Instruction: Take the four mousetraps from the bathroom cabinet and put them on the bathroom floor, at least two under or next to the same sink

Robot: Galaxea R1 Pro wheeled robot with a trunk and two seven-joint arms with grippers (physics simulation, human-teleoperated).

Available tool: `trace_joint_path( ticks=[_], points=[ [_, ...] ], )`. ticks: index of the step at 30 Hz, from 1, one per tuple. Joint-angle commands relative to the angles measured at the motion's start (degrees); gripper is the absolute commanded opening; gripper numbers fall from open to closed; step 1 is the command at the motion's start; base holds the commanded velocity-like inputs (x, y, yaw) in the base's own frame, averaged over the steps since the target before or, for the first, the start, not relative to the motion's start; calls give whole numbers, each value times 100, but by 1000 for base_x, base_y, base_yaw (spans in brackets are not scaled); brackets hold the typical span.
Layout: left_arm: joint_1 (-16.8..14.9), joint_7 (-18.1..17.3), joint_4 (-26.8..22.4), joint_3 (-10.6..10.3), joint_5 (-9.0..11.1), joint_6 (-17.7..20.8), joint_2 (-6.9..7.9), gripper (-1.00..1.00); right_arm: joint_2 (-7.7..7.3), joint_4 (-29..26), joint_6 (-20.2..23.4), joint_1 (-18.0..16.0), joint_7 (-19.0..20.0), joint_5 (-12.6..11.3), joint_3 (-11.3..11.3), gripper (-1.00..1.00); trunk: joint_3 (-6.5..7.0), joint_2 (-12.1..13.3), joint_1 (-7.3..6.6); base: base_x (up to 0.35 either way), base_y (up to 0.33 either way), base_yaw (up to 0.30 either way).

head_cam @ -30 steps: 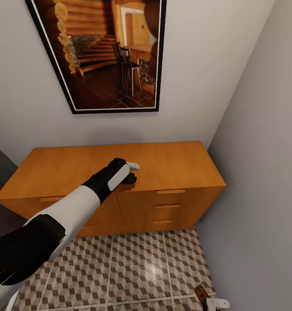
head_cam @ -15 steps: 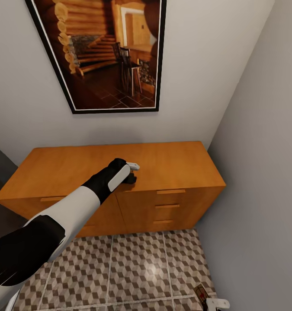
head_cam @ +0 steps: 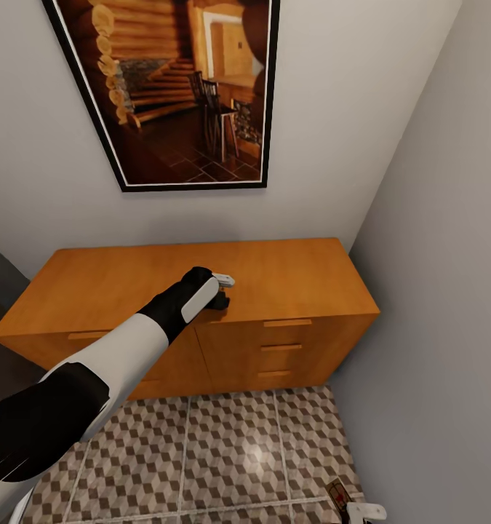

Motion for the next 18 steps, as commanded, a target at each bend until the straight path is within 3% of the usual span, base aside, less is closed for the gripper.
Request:
trace_joint_path(
  ticks=[1,4,11,18],
  points=[
    [-2,36,208,-22,214,-31,3,-100,1,6,-22,-4,-3,-62,49,-100,-10,-6,5,0,0,0],
    [-2,49,34,-6,214,-26,0,-100,3,6,-22,-3,-4,-62,49,-100,-10,-6,5,0,0,0],
    [-2,87,-1176,18,205,140,28,-100,4,6,-22,-4,-2,-62,49,-100,-10,-6,5,0,0,0],
    [-2,90,-1562,36,197,375,43,-100,4,6,-22,-4,-2,-62,49,-100,-10,-6,5,0,0,0]
  ],
)
